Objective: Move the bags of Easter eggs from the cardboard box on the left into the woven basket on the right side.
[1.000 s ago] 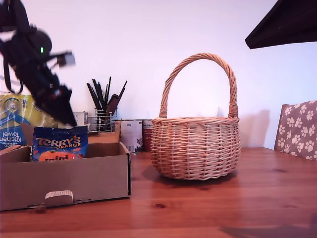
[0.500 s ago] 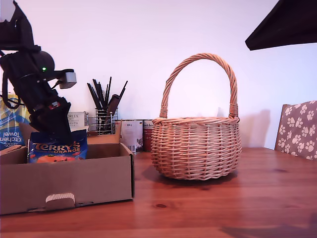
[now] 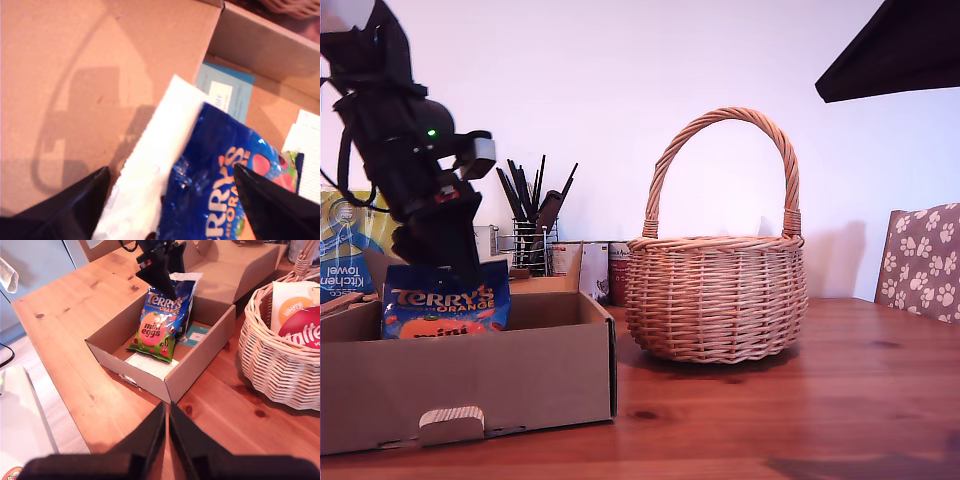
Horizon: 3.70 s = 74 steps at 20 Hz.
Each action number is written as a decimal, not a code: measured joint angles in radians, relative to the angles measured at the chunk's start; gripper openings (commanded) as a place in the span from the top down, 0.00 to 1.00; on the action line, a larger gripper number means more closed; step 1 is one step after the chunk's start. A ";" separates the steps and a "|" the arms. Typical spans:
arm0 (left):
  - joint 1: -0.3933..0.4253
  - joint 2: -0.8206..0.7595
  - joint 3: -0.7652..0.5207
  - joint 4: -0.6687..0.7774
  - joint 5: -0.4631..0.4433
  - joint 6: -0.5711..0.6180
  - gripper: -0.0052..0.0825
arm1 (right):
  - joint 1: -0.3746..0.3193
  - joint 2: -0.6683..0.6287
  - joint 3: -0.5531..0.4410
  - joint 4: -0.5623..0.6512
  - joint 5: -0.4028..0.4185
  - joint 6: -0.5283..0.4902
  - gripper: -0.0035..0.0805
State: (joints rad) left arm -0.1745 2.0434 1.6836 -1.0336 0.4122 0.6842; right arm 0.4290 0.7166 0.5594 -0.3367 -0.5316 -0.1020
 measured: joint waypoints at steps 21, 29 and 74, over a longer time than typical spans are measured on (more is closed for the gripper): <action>-0.035 -0.067 0.001 -0.106 -0.050 -0.099 0.14 | 0.000 0.000 0.000 0.001 -0.012 0.023 0.97; -0.033 -0.032 0.000 -0.040 -0.086 -0.075 0.14 | 0.000 0.000 0.000 0.004 -0.038 0.023 0.97; -0.200 -0.343 -0.659 0.561 -0.290 -0.211 0.05 | 0.000 0.000 0.000 0.014 -0.039 0.023 0.97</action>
State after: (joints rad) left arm -0.3740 1.7004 1.0248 -0.4728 0.1226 0.4728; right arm 0.4286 0.7166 0.5594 -0.3225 -0.5705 -0.0792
